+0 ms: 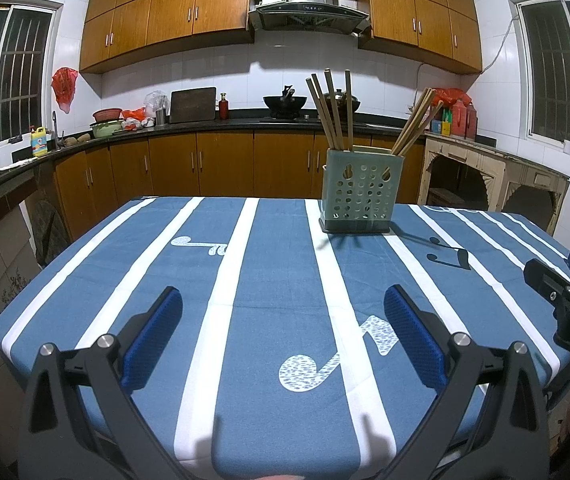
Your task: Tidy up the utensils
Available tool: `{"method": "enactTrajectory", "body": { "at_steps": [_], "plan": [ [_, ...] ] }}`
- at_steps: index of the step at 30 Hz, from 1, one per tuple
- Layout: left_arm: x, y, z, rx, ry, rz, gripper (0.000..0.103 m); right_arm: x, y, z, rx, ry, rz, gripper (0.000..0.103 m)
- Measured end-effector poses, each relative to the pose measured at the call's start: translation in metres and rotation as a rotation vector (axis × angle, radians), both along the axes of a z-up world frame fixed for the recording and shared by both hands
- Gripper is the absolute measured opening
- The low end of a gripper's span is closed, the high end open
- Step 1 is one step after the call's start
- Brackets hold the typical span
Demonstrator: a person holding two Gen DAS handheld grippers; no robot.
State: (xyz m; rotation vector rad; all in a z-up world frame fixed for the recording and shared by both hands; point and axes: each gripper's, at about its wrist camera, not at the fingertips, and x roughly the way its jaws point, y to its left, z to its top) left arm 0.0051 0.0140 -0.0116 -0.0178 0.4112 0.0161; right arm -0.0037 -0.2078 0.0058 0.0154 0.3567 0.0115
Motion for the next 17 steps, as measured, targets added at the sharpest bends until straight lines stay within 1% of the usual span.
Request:
{"method": "enactTrajectory", "body": {
  "at_steps": [17],
  "plan": [
    [0.0004, 0.0053, -0.0033, -0.012, 0.012, 0.000, 0.099, -0.0029, 0.0016, -0.0043, 0.001, 0.003, 0.002, 0.101]
  ]
}}
